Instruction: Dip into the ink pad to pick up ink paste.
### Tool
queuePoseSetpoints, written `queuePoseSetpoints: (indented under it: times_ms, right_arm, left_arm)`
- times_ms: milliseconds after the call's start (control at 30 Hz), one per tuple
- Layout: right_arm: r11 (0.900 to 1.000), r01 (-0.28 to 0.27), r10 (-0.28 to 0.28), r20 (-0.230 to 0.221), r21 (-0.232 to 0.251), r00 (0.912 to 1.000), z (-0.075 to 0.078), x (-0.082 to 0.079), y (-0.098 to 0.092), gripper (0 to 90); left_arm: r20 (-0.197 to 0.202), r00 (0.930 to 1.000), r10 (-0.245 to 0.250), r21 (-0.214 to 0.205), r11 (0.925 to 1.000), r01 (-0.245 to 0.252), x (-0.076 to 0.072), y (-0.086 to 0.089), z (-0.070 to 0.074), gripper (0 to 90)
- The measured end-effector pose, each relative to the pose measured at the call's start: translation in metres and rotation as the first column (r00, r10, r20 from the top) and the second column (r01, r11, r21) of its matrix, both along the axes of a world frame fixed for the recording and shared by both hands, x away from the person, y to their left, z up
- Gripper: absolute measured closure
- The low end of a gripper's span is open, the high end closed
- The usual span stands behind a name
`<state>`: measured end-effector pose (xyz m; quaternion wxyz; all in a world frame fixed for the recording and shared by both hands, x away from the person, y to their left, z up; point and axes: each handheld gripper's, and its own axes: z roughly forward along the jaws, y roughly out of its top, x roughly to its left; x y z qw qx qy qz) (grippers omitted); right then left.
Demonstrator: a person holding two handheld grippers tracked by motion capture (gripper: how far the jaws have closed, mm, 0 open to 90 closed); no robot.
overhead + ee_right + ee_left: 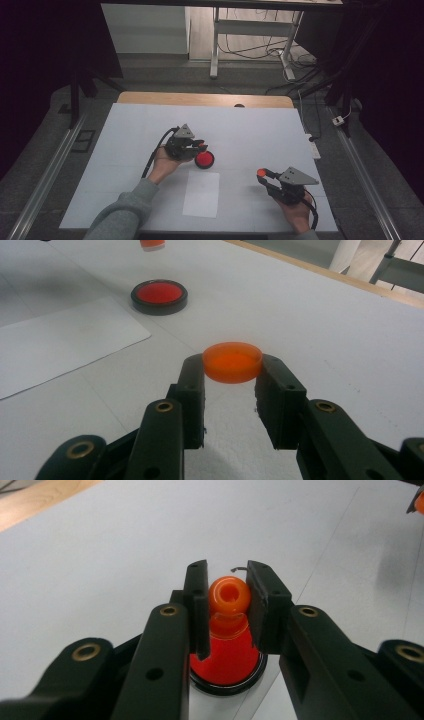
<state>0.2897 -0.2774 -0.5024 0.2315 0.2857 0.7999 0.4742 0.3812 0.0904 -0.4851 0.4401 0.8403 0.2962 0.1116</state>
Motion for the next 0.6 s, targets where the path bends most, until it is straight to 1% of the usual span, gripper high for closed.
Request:
queuePoseSetpoints:
  times_ms: [133,233,333,433,467,600]
  right_arm:
    - [1.0000,0.004,-0.004,-0.002,-0.006,1.0000,0.000,0.000,0.000,64.6]
    - [1.0000,-0.001,0.001,-0.002,-0.004,1.0000,-0.001,0.001,0.000,64.6]
    - [1.0000,-0.002,0.002,-0.001,-0.006,1.0000,-0.001,0.001,-0.001,64.6]
    - [1.0000,0.000,0.000,-0.003,-0.002,1.0000,-0.001,0.001,-0.001,64.6]
    - [1.0000,0.000,0.000,-0.003,-0.002,1.0000,-0.001,0.000,-0.001,64.6]
    - [1.0000,0.000,0.000,-0.005,-0.001,1.0000,-0.001,0.001,-0.001,64.6]
  left_arm:
    - [-0.019,0.9998,-0.007,0.017,0.9998,0.007,0.003,-0.003,-0.006,72.5]
    - [-0.026,0.9996,-0.014,0.042,0.9990,0.015,0.004,-0.008,-0.010,72.5]
    - [-0.046,0.9987,-0.023,0.058,0.9980,0.026,0.006,-0.010,-0.015,72.5]
    - [-0.056,0.9980,-0.029,0.076,0.9965,0.033,0.007,-0.013,-0.019,72.6]
    - [-0.058,0.9979,-0.027,0.086,0.9958,0.032,0.007,-0.014,-0.020,72.5]
    - [-0.068,0.9974,-0.025,0.103,0.9942,0.032,0.008,-0.016,-0.025,72.6]
